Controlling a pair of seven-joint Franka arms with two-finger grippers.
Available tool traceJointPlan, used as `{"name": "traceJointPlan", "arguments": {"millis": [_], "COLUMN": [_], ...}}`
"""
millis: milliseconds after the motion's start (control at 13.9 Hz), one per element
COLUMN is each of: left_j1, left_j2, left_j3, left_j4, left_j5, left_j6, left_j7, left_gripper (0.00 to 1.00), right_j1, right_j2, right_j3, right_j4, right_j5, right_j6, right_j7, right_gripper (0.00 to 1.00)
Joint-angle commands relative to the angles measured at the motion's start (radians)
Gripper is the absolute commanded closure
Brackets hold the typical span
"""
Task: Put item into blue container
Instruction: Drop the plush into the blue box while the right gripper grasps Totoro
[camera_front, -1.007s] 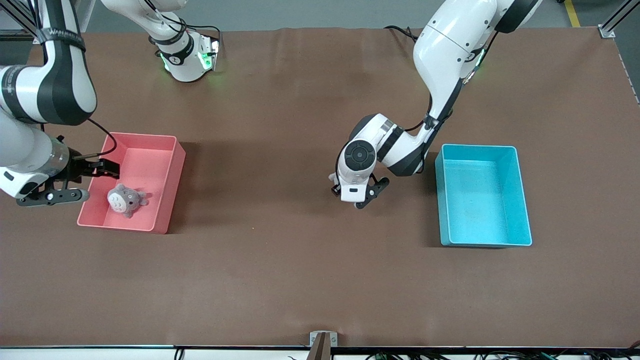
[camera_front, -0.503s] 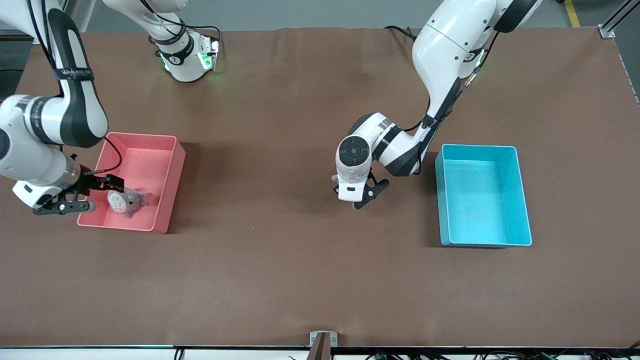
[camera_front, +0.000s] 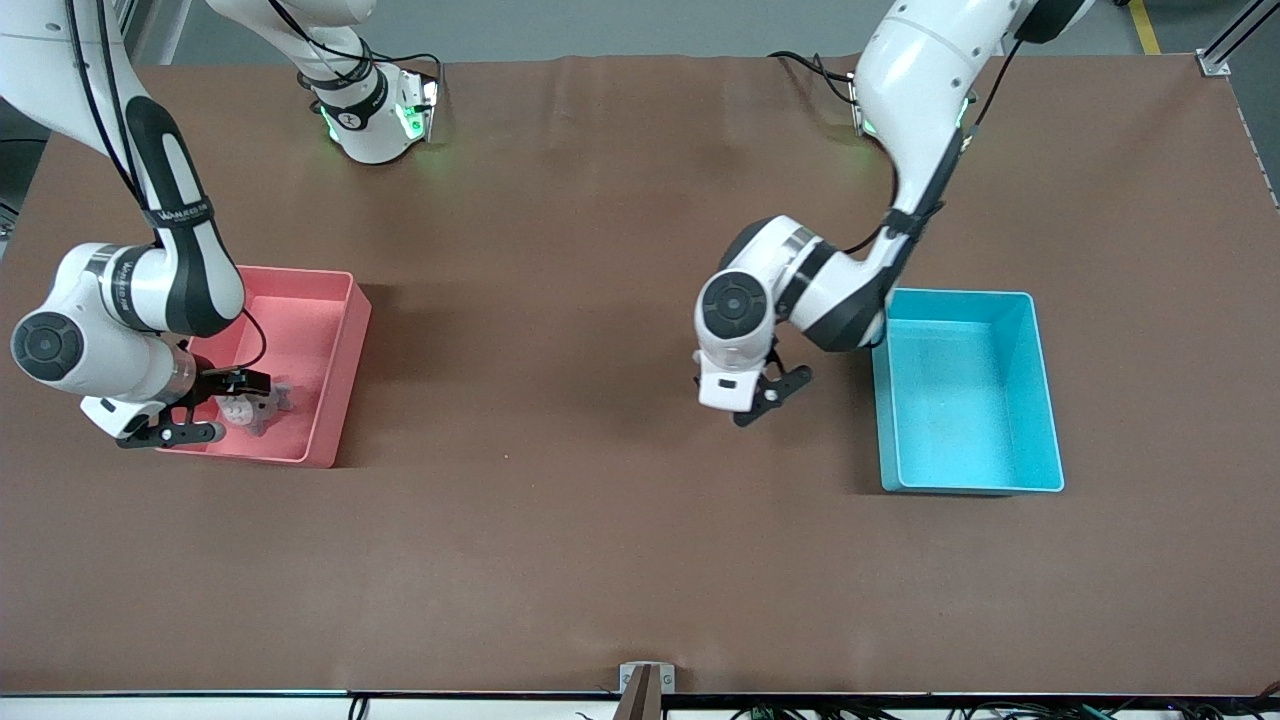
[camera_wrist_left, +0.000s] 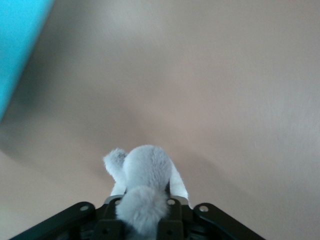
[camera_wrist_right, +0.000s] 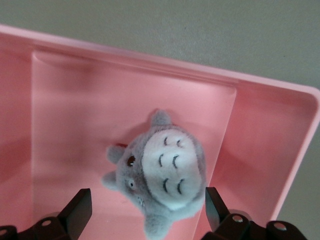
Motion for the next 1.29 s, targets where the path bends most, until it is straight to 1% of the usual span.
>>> {"name": "traceJointPlan", "arguments": {"millis": [0,216,359,503,575,647,719,791,863,1007,1078,1222], "left_j1": [0.092,0.229,0.325,0.400,0.424,0.455,0.480,0.494,0.509,0.508,0.503,0.501], "left_j2": [-0.086,-0.139,-0.154,-0.150,-0.142,-0.130,-0.107,-0.088,-0.082,-0.085,-0.090,-0.091], "left_j3": [-0.004,-0.004,-0.003,-0.004,-0.003,-0.004,-0.004,-0.004,-0.004,-0.004,-0.006,-0.009], "left_j4": [-0.022,-0.022,-0.022,-0.022,-0.022,-0.022,-0.022,-0.022,-0.022,-0.020,-0.016,0.036], "left_j5": [0.056,0.071,0.073,0.073,0.073,0.073,0.073,0.073,0.073,0.073,0.071,0.071], "left_j6": [-0.087,-0.137,-0.159,-0.159,-0.154,-0.148,-0.148,-0.147,-0.141,-0.139,-0.141,-0.150], "left_j7": [0.118,0.361,0.539,0.646,0.669,0.680,0.686,0.689,0.689,0.686,0.680,0.680], "left_gripper": [1.00,1.00,1.00,1.00,1.00,0.97,0.77,0.20,0.00,0.00,0.00,0.00], "right_j1": [-0.035,-0.057,-0.058,-0.060,-0.060,-0.061,-0.061,-0.061,-0.063,-0.074,-0.074,-0.072], "right_j2": [0.010,0.032,0.046,0.055,0.066,0.069,0.078,0.084,0.092,0.096,0.096,0.096], "right_j3": [0.020,0.022,0.022,0.022,0.022,0.022,0.022,0.022,0.022,0.023,0.023,0.023], "right_j4": [-0.001,0.000,-0.001,-0.001,0.003,0.006,0.006,0.006,0.004,0.001,0.003,0.003], "right_j5": [-0.044,-0.045,-0.044,-0.044,-0.044,-0.044,-0.044,-0.044,-0.044,-0.042,-0.042,-0.042], "right_j6": [0.002,0.004,0.005,0.036,0.042,0.051,0.066,0.074,0.074,0.073,0.073,0.073], "right_j7": [-0.003,-0.003,-0.003,-0.003,-0.003,-0.003,-0.002,-0.002,-0.002,-0.003,-0.005,-0.034], "right_gripper": [0.00,0.00,0.00,0.00,0.00,0.00,0.00,0.00,0.00,0.00,0.07,0.26]}}
